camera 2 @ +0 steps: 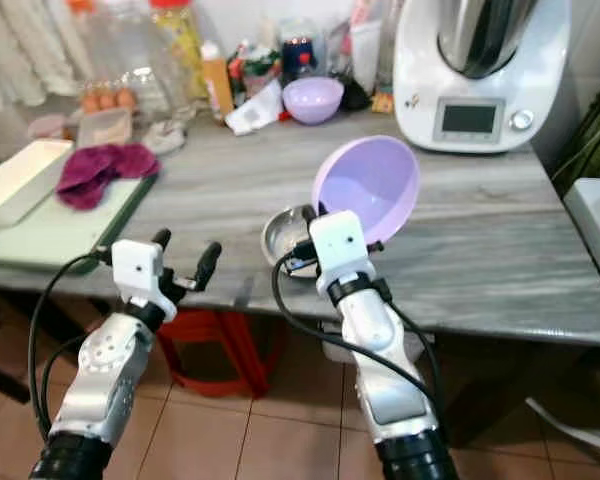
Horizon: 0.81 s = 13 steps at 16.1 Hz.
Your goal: Setting the table
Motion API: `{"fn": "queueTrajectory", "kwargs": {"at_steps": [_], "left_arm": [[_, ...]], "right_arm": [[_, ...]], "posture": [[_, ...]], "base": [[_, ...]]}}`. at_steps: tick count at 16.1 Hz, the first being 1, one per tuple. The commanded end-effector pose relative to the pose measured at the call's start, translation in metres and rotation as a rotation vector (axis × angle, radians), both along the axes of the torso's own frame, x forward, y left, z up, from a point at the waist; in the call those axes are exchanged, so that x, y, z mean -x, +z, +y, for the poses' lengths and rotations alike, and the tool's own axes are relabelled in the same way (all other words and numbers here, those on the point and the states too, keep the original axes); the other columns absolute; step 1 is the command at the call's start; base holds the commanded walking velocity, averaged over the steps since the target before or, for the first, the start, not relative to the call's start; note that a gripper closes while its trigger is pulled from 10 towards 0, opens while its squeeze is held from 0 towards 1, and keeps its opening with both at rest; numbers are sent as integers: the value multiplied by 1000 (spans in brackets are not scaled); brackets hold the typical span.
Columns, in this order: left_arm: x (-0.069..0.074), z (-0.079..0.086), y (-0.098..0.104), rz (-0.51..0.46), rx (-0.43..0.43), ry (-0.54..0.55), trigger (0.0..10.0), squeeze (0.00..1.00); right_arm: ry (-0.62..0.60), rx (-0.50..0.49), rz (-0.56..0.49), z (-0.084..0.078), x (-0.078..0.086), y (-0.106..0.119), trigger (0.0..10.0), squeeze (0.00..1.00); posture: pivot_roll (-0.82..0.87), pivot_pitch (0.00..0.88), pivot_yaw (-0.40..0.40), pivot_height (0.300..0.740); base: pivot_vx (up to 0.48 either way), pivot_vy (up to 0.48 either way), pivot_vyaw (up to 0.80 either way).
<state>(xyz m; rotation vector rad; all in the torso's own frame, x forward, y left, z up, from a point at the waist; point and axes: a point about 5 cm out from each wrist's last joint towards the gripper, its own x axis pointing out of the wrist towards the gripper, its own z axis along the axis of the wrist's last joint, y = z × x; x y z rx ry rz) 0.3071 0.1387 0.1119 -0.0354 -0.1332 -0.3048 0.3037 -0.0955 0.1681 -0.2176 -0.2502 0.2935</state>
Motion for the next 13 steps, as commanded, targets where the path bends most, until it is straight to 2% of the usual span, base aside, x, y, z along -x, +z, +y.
{"fn": "queueTrajectory", "kwargs": {"at_steps": [1,7,11,12,13], "left_arm": [[1,-3,0,1,-5,-5,10000,0],[12,16,2,-36,-55,29,10000,0],[30,20,-2,-39,-122,-19,10000,0],[38,19,-6,-31,-146,-52,10000,0],[39,18,-7,-28,-149,-57,10000,0]], "right_arm": [[-11,-1,-19,-5,1,4,10000,0],[7,6,-14,-4,2,4,10000,0],[113,55,-21,0,-2,10,10000,0],[181,121,-24,4,-6,11,10000,0],[196,133,-25,5,-7,12,10000,0]], "posture": [[-141,78,89,740],[-142,89,85,740],[-133,102,76,740],[-133,107,74,740],[-134,110,72,740]], "base": [[289,0,0],[0,0,0],[0,0,0],[0,0,0],[0,0,0]]}}
